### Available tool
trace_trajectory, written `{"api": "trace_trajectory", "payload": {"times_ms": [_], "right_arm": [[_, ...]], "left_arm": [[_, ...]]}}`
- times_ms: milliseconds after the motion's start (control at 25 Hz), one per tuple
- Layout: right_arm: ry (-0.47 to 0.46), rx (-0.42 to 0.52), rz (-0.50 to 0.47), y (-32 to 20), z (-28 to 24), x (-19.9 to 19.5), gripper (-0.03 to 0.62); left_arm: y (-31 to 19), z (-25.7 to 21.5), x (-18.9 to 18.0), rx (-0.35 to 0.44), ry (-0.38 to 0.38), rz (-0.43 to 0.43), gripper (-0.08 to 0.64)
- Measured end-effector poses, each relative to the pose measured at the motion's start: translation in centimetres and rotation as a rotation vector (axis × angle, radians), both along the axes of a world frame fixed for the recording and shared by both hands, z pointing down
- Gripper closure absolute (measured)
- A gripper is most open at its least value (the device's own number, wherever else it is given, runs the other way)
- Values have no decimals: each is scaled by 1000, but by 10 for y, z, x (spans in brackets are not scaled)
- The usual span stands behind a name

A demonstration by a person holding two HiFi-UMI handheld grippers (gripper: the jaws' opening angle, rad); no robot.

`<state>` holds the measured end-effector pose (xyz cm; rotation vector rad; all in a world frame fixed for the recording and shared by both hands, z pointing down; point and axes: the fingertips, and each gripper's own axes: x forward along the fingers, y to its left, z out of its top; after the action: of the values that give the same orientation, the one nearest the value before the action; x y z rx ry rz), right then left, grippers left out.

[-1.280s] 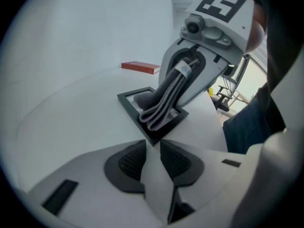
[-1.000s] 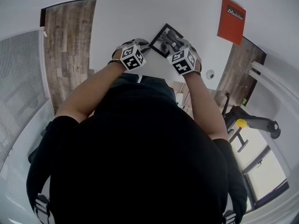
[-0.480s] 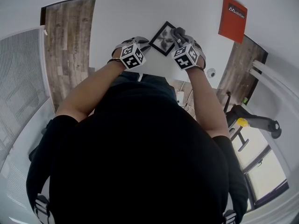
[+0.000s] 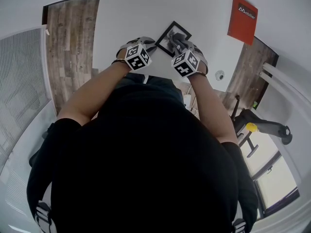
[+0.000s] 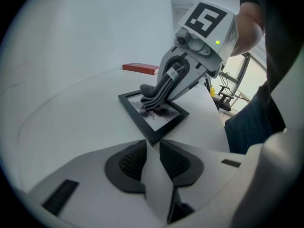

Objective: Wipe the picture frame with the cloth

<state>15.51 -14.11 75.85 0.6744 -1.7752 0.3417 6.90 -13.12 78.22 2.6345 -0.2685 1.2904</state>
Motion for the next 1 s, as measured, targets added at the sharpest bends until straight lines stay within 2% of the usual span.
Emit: {"api": "trace_trajectory", "payload": {"times_ms": [560, 1000], "right_arm": [[-94, -48, -27, 41, 1, -32, 489], [-139, -49, -14, 43, 2, -35, 489]], "left_arm": [[0, 2, 1, 16, -5, -5, 468], [-1, 1, -1, 19, 0, -9, 468]]}}
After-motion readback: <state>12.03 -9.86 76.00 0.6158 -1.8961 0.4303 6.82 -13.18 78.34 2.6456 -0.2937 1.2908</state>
